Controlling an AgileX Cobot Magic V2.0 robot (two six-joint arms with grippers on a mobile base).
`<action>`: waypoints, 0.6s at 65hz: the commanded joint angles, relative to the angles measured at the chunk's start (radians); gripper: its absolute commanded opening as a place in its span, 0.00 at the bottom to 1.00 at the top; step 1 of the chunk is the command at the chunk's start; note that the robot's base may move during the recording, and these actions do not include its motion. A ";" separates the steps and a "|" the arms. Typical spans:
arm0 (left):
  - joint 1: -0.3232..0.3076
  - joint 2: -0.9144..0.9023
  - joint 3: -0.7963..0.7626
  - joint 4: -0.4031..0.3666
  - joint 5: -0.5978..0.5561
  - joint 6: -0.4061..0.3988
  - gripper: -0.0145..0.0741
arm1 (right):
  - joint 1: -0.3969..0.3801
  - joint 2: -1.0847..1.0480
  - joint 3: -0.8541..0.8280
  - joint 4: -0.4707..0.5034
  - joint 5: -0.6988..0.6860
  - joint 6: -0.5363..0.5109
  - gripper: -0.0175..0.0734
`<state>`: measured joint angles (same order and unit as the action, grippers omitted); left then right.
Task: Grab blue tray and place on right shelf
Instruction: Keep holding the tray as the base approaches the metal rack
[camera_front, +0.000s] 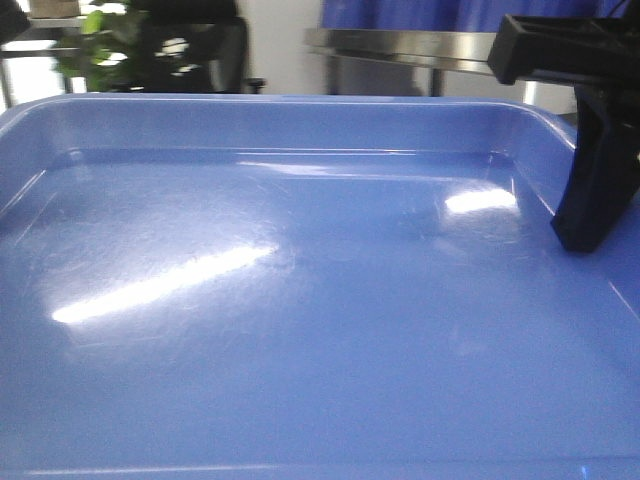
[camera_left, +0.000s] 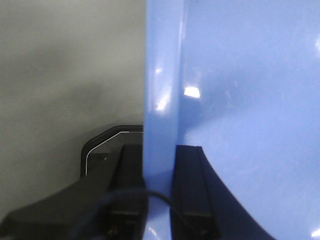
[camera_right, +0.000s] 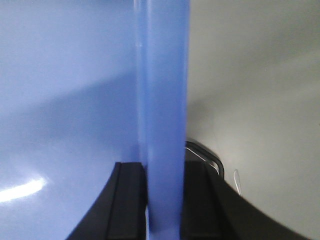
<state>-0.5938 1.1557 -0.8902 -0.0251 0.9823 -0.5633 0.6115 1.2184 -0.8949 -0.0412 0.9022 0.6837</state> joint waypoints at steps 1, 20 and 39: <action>-0.004 -0.020 -0.027 0.012 -0.007 0.001 0.11 | -0.002 -0.026 -0.028 -0.033 -0.021 -0.005 0.37; -0.004 -0.020 -0.027 0.012 -0.007 0.001 0.11 | -0.002 -0.026 -0.028 -0.033 -0.021 -0.005 0.37; -0.004 -0.020 -0.027 0.012 0.008 0.001 0.11 | -0.002 -0.026 -0.028 -0.033 -0.021 -0.005 0.37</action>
<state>-0.5938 1.1557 -0.8902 -0.0268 0.9845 -0.5633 0.6115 1.2184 -0.8949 -0.0412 0.9022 0.6837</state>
